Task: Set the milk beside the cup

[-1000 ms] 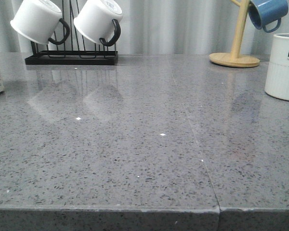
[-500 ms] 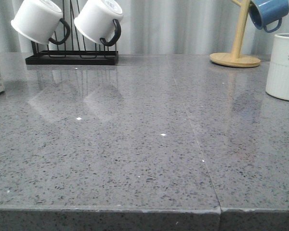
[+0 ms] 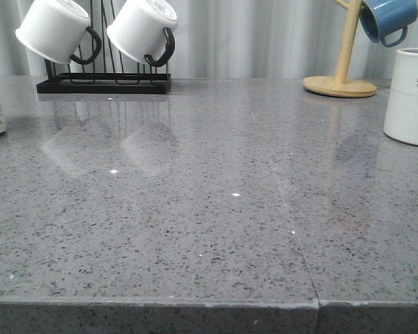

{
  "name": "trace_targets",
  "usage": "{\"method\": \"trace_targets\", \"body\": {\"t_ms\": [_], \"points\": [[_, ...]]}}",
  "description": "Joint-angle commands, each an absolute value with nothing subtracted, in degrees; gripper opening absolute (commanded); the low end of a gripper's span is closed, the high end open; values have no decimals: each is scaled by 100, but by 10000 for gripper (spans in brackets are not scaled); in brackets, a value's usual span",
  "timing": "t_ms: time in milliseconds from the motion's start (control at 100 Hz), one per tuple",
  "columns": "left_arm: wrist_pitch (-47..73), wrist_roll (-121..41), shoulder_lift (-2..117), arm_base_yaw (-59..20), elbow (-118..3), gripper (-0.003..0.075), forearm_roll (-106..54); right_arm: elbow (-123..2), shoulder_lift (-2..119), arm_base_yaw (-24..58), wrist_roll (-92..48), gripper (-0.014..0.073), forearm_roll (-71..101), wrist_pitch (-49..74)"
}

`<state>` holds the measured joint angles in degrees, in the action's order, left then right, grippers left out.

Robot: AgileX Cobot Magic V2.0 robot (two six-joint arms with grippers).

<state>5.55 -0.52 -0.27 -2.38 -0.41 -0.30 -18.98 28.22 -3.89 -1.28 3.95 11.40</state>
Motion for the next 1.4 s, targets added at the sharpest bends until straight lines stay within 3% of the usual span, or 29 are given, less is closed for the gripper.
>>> {"method": "trace_targets", "body": {"t_ms": [0, 70, 710, 980, 1390], "points": [[140, -37, -189, -248, 301, -20, -67, -2117, 3292, -416, -132, 360, 385, 95], [140, -37, -189, -248, 301, -20, -67, -2117, 3694, -416, -132, 398, 385, -433], [140, -37, -189, -248, 301, -20, -67, -2117, 7259, -416, -198, 396, 385, -4199], [140, -37, -189, -248, 301, -20, -67, -2136, 8026, -416, -198, 388, 466, -4983], [140, -37, -189, -248, 301, -20, -67, -2556, 8527, -416, -198, 269, 535, -5189]]}}
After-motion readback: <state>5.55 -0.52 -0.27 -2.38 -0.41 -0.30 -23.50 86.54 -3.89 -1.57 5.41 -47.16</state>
